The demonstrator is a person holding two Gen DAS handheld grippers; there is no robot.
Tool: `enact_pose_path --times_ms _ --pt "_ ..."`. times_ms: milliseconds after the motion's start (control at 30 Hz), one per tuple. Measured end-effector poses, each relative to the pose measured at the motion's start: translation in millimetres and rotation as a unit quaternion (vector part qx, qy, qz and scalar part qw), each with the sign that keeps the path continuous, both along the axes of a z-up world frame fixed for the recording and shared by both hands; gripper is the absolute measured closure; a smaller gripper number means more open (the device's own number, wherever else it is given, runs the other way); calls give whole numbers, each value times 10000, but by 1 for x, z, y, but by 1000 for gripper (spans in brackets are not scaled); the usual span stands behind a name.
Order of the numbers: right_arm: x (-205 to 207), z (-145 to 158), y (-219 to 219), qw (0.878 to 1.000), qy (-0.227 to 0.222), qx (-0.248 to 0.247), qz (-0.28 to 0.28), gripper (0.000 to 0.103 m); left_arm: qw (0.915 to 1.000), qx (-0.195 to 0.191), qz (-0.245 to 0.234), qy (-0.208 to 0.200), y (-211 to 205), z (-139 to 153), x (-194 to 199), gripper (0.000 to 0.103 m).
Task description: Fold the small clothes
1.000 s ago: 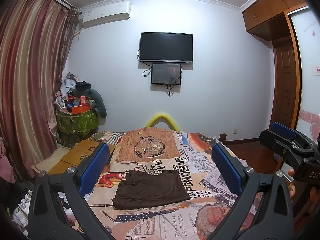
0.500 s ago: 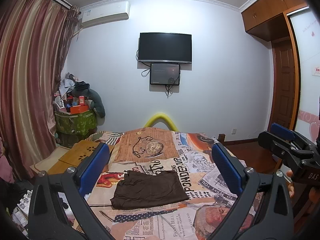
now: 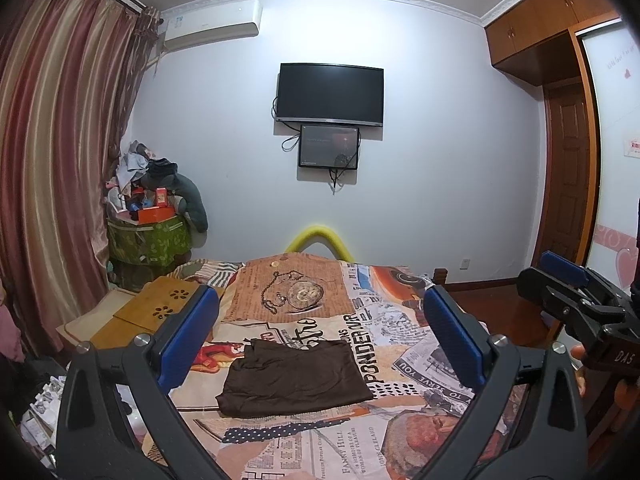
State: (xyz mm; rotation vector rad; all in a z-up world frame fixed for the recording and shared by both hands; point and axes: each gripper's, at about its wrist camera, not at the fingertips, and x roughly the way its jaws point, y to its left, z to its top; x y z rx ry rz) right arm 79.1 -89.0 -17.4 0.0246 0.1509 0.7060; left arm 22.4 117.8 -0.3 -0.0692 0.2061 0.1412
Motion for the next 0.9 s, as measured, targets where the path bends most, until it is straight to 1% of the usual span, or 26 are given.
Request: enact_pose_path --times_ms 333,900 --pt "1 -1 -2 10000 46 11 1 0 9999 95 -40 78 -3 -2 3 0" --pt "1 0 0 9999 127 5 16 0 9999 78 -82 124 0 -3 6 0"
